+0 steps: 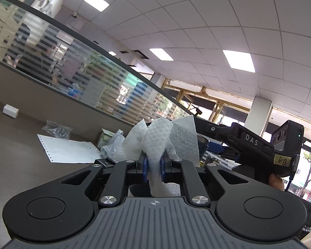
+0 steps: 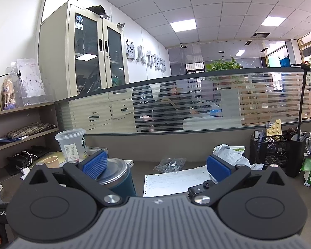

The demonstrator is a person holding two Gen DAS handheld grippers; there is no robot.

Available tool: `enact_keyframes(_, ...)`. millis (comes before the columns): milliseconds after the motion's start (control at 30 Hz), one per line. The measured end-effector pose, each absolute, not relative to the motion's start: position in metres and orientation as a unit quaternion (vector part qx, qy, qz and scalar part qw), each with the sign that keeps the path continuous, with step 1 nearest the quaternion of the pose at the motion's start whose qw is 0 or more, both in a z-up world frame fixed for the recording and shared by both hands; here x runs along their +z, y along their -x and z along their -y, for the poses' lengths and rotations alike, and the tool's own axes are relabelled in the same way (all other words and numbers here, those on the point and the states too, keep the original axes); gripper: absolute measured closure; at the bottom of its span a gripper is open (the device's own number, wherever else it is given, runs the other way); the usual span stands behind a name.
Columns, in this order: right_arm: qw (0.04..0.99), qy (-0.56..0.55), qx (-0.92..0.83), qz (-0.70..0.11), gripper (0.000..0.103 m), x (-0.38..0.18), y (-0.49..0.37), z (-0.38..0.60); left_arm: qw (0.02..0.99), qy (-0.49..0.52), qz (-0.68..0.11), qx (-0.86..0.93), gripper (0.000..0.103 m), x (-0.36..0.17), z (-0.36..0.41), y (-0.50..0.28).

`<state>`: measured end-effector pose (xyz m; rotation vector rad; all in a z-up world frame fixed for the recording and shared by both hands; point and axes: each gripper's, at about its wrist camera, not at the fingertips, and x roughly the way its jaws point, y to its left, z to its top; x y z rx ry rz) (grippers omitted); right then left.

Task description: Clean container

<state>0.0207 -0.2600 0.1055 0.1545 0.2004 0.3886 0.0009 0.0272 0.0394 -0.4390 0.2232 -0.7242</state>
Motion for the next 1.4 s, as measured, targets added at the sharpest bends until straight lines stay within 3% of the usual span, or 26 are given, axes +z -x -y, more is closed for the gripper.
enact_keyframes(600, 0.974, -0.077, 0.191, -0.098, 0.0, 0.103, -0.02, 0.261, 0.902, 0.227, -0.168, -0.325, 0.09, 0.019, -0.028, -0.014)
enact_keyframes(867, 0.973, -0.077, 0.193, -0.098, 0.0, 0.103, -0.02, 0.261, 0.901, 0.249, -0.137, -0.328, 0.091, 0.037, -0.029, -0.01)
enact_keyframes(1400, 0.973, -0.078, 0.193, -0.097, 0.0, 0.104, -0.022, 0.26, 0.908, 0.248, -0.162, -0.295, 0.091, 0.03, -0.022, -0.012)
